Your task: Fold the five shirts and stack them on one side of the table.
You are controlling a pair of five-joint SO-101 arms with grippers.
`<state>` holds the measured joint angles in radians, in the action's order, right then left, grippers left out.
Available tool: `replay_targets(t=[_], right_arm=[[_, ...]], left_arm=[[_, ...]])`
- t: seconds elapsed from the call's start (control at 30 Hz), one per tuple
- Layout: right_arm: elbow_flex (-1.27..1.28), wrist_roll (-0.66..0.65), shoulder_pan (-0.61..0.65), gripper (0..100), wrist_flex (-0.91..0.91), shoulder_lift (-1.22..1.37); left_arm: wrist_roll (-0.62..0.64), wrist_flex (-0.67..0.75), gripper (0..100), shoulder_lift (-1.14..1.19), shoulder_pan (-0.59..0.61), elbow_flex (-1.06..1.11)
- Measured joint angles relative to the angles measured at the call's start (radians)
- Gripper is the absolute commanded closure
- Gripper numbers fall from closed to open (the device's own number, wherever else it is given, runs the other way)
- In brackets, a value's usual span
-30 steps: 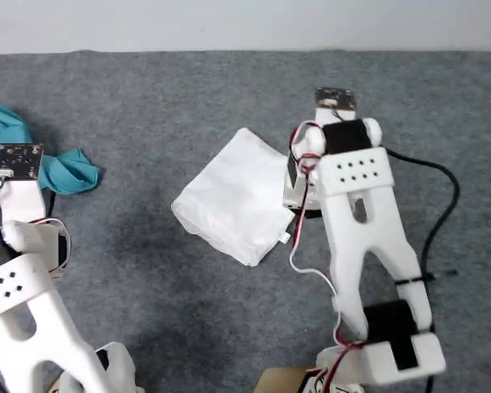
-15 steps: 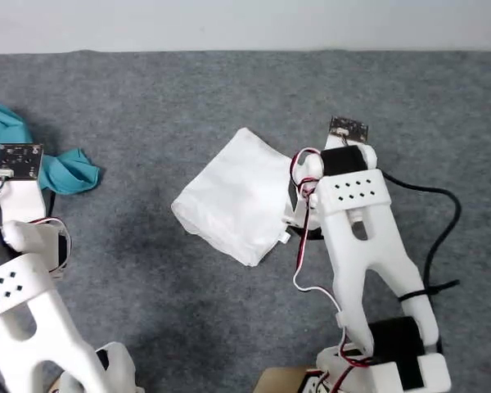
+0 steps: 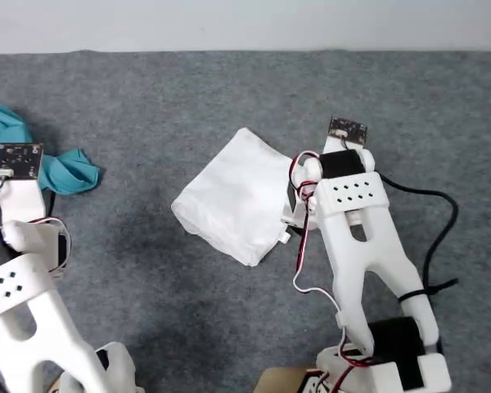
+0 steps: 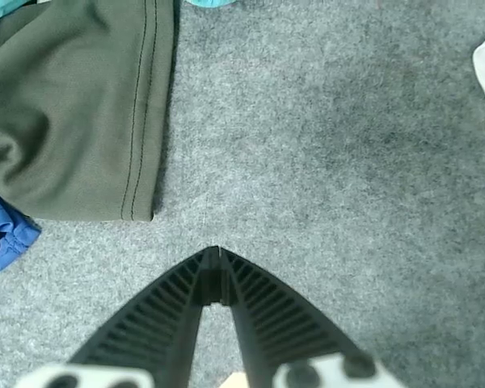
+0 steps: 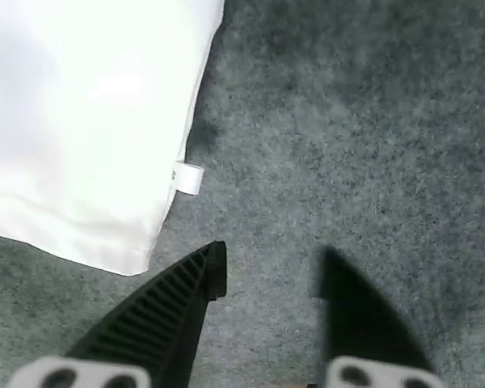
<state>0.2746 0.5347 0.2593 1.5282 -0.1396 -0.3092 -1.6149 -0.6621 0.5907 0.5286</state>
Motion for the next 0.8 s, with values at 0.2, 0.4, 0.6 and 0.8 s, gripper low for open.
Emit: replay_targets(t=[0.2, 0.4, 0.6, 0.8], right_arm=[[0.003, 0.011, 0.000, 67.4, -0.018, 0.000], [0.003, 0.034, 0.000, 67.4, -0.025, 0.000], [0.066, 0.037, 0.000, 67.4, -0.026, 0.000], [0.137, 0.037, -0.008, 67.4, -0.037, 0.000]], left_arm=[[0.000, 0.002, 100, 0.000, 0.000, 0.055], [0.000, 0.002, 100, 0.000, 0.000, 0.061], [0.000, 0.002, 100, 0.000, 0.000, 0.061], [0.000, 0.002, 100, 0.000, 0.000, 0.061]])
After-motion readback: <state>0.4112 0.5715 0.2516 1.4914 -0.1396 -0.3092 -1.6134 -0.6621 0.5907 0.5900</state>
